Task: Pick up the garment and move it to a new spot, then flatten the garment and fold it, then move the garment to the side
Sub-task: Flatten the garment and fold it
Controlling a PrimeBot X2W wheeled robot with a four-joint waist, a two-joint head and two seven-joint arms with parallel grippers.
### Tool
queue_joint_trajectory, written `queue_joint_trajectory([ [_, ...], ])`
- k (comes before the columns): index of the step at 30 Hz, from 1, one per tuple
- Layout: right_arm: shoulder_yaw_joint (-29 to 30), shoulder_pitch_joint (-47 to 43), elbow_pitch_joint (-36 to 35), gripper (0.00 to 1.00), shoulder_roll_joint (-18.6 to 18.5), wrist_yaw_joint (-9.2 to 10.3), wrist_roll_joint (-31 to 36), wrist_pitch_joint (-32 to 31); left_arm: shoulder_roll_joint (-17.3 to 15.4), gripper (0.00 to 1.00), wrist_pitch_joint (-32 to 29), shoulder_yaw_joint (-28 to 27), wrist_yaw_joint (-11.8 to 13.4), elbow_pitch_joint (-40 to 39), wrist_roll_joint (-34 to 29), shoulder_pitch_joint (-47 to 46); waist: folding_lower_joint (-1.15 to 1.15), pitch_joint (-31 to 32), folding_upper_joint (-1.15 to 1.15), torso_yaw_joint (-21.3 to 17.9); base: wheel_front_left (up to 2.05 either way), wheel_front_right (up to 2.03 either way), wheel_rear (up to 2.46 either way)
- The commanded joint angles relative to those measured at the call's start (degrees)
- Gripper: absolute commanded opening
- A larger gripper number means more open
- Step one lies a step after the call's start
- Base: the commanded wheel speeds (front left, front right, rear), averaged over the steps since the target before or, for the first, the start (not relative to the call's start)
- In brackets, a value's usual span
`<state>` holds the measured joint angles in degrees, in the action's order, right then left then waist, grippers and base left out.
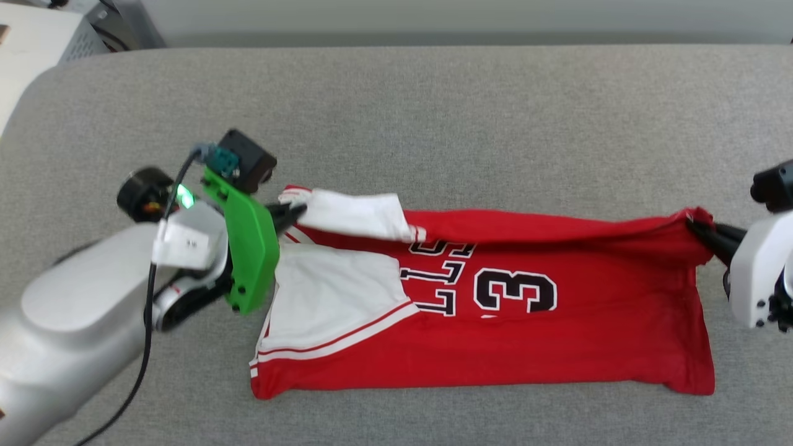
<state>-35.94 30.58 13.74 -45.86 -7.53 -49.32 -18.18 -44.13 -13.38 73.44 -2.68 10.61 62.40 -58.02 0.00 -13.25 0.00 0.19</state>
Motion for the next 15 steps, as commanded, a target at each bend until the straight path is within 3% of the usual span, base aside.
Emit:
queue_joint_trajectory([
  [1,0.3,-2.21,-0.67,0.0,-0.33,0.04,-0.88,0.66,-0.47,0.0,0.77,-0.11,0.8,-0.85,0.42,2.56,0.0,2.16,0.0,0.44,0.0,0.0,0.0],
  [9,3.63,-12.24,-3.38,0.0,-0.9,0.04,-1.32,3.19,-2.35,0.0,2.84,-0.1,4.23,-3.63,1.16,12.33,0.0,3.5,0.0,0.47,0.0,0.0,0.0],
  [15,6.28,-17.62,-4.84,0.0,0.21,0.04,-1.36,2.95,-2.6,0.0,3.86,-0.1,5.44,-3.74,1.76,16.47,0.0,3.26,0.0,0.12,0.0,0.0,0.0],
])
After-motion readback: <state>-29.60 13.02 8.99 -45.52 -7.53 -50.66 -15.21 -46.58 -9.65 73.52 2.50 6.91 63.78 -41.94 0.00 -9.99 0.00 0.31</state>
